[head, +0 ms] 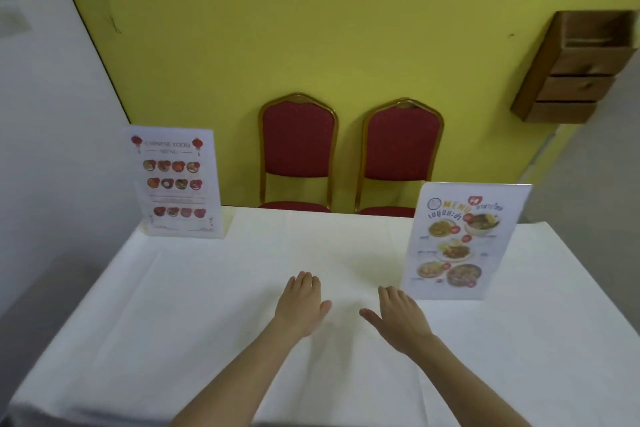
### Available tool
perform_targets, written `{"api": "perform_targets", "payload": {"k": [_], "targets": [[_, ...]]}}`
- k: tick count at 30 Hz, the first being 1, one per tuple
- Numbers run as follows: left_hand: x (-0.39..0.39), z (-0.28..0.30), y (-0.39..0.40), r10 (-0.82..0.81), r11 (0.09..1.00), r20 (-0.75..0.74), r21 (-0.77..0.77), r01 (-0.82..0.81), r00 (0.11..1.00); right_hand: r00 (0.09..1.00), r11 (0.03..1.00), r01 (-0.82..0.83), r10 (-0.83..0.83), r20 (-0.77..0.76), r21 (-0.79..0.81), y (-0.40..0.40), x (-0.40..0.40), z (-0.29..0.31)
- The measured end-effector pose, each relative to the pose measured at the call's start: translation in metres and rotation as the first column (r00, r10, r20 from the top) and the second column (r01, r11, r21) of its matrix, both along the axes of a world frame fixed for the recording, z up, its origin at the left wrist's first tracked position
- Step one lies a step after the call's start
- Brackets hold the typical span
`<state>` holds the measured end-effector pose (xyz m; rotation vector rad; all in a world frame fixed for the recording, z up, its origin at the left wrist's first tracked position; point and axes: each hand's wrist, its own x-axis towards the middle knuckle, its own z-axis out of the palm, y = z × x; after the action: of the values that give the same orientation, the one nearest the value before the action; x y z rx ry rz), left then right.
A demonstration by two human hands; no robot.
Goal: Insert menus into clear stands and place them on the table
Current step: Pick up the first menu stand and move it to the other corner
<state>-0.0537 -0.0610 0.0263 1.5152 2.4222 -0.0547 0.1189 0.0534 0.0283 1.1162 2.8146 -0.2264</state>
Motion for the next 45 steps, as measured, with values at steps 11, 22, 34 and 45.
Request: {"api": "perform_targets", "payload": {"k": [11,22,34,45], "targets": [[0.041,0.01,0.086,-0.039,0.991,0.3,0.136,-0.002,0.953,0.833,0.779,0.515,-0.554,-0.007,-0.358,0.053,0.094,0.002],[0.043,0.015,0.165,-0.062,0.918,0.659,0.332,-0.216,0.75,0.445,0.513,0.609,-0.852,-0.275,-0.604,0.12,0.128,0.044],[0.052,0.041,0.19,-0.21,0.831,0.787,0.456,-0.319,0.58,0.192,0.586,0.385,-0.806,-0.559,-0.713,0.173,0.115,0.065],[0.069,0.046,0.2,-0.117,0.731,0.795,0.475,-0.49,0.595,0.387,0.666,0.128,-0.716,-0.581,-0.735,0.238,0.123,0.051]]}}
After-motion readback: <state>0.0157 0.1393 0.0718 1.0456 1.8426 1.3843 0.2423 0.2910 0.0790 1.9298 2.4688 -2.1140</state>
